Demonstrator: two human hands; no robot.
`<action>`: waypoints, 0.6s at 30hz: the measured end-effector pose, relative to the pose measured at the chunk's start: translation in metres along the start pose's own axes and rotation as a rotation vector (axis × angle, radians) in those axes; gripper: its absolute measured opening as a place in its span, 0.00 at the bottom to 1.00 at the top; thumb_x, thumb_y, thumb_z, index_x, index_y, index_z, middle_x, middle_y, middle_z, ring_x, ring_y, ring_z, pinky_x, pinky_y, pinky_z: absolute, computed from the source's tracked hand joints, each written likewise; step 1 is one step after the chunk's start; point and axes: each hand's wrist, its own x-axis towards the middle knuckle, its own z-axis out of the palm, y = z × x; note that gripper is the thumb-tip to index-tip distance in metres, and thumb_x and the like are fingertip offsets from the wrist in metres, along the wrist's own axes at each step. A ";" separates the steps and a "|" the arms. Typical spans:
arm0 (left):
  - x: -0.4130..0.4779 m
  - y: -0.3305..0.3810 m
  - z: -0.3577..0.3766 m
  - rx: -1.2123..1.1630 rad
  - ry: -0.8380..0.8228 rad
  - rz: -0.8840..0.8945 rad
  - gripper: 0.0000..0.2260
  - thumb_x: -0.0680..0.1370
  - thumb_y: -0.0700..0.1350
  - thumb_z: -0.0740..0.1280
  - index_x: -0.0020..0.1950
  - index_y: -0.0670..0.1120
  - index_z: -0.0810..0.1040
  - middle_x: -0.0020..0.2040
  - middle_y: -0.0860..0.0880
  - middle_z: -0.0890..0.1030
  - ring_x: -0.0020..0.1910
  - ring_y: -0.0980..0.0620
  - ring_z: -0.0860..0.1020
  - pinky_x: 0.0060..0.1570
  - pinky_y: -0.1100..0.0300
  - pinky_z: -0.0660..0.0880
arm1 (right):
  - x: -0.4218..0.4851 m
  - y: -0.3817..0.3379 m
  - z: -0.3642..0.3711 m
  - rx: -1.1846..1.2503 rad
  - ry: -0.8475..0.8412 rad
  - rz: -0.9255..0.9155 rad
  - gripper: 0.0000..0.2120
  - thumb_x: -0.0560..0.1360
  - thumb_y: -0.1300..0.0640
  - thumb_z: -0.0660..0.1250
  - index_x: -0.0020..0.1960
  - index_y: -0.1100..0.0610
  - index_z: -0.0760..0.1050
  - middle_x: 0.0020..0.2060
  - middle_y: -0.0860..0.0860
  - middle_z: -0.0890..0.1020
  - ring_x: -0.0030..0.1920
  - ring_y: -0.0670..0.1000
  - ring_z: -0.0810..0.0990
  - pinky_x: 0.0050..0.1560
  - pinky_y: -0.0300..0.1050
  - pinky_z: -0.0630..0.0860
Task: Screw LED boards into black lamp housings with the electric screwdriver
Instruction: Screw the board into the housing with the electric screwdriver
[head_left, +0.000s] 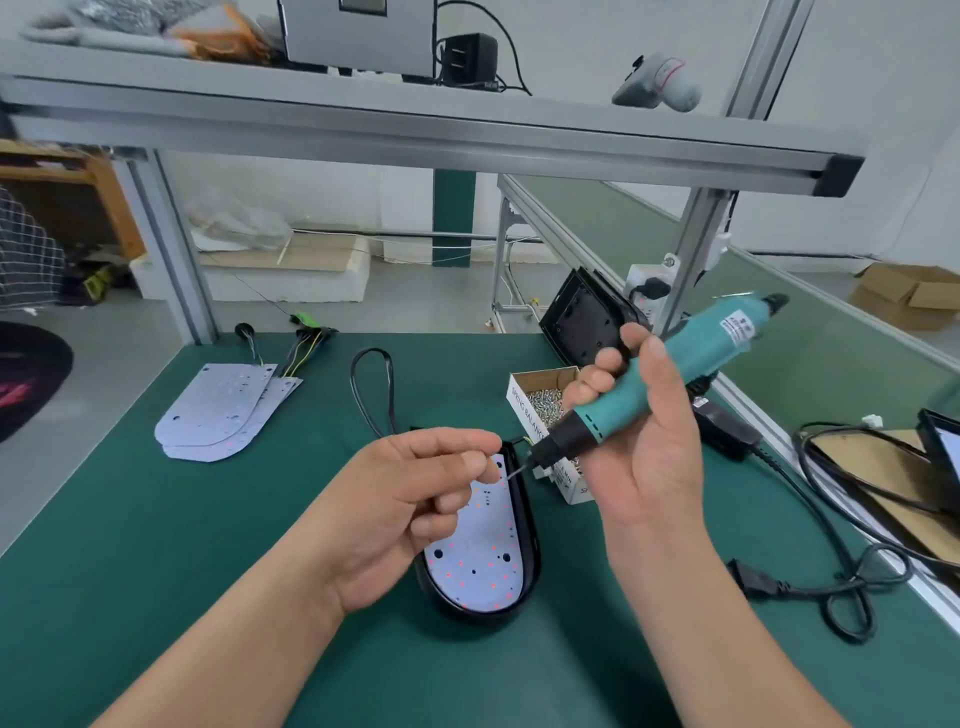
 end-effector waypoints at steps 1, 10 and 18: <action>-0.001 0.000 0.000 0.052 0.008 0.012 0.13 0.71 0.39 0.77 0.55 0.42 0.88 0.46 0.42 0.84 0.31 0.55 0.67 0.26 0.66 0.63 | -0.001 -0.002 -0.001 0.006 -0.009 -0.005 0.07 0.82 0.55 0.70 0.57 0.57 0.78 0.44 0.53 0.78 0.39 0.48 0.77 0.45 0.44 0.79; -0.007 -0.005 0.009 0.392 0.067 0.092 0.11 0.72 0.47 0.77 0.53 0.53 0.90 0.48 0.42 0.87 0.30 0.54 0.64 0.29 0.65 0.64 | -0.003 -0.007 -0.006 -0.033 0.063 -0.048 0.11 0.82 0.52 0.70 0.60 0.58 0.77 0.38 0.49 0.75 0.34 0.45 0.73 0.39 0.40 0.76; -0.008 -0.010 0.014 0.558 0.110 0.170 0.08 0.77 0.46 0.76 0.50 0.60 0.87 0.48 0.52 0.89 0.27 0.63 0.72 0.29 0.69 0.67 | -0.008 0.002 -0.002 0.016 0.033 -0.093 0.07 0.83 0.56 0.70 0.58 0.55 0.73 0.41 0.50 0.76 0.37 0.47 0.75 0.43 0.43 0.78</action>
